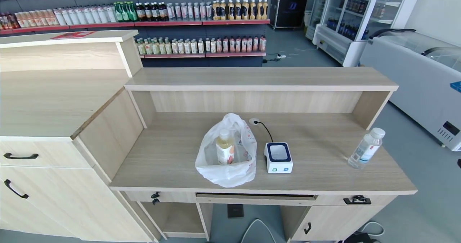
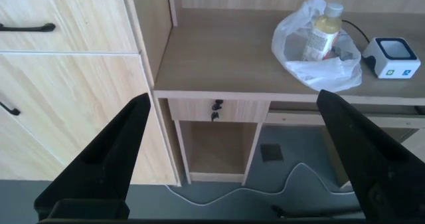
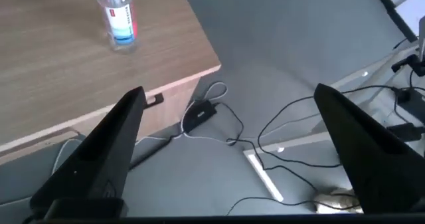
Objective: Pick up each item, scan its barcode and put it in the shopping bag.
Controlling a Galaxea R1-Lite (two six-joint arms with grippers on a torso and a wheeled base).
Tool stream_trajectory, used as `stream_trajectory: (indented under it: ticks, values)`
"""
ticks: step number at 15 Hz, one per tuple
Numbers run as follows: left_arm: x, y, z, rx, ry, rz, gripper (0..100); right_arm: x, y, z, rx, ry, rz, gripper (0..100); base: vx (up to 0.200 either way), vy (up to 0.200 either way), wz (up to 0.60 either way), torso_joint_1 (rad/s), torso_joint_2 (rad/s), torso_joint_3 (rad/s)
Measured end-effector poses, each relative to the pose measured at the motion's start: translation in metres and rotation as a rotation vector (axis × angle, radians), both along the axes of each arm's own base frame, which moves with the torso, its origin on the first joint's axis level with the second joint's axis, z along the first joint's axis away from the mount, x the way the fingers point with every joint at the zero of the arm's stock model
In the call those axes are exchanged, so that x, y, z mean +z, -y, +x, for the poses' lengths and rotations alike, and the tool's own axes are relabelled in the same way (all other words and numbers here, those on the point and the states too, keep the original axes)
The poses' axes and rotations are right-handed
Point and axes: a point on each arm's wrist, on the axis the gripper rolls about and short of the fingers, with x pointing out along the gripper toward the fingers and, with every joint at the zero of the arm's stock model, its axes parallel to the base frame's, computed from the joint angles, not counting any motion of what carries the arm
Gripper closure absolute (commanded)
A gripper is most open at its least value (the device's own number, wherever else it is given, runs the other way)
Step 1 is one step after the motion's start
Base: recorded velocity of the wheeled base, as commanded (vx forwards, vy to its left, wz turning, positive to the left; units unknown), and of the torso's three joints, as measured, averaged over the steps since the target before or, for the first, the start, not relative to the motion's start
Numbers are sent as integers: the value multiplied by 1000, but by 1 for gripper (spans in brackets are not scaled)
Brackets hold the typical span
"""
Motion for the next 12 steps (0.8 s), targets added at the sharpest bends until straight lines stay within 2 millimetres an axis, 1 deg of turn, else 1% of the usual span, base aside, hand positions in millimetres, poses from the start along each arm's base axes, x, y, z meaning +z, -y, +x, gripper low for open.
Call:
stream_trajectory:
  ticks: [3, 5, 7, 9, 12]
  values:
    - [0, 0, 0, 1, 0, 0, 0, -10, 18, 29, -16, 79, -33, 0, 0, 0, 0, 0, 0, 0]
    - [0, 0, 0, 0, 0, 0, 0, -24, 31, 46, -24, 80, -64, 0, 0, 0, 0, 0, 0, 0]
    - [0, 0, 0, 0, 0, 0, 0, -42, 51, 53, -13, 50, -59, 0, 0, 0, 0, 0, 0, 0]
    - [0, 0, 0, 0, 0, 0, 0, -59, 68, 58, 40, 18, -61, 0, 0, 0, 0, 0, 0, 0]
    - [0, 0, 0, 0, 0, 0, 0, -81, 82, 72, 94, -4, -72, 0, 0, 0, 0, 0, 0, 0]
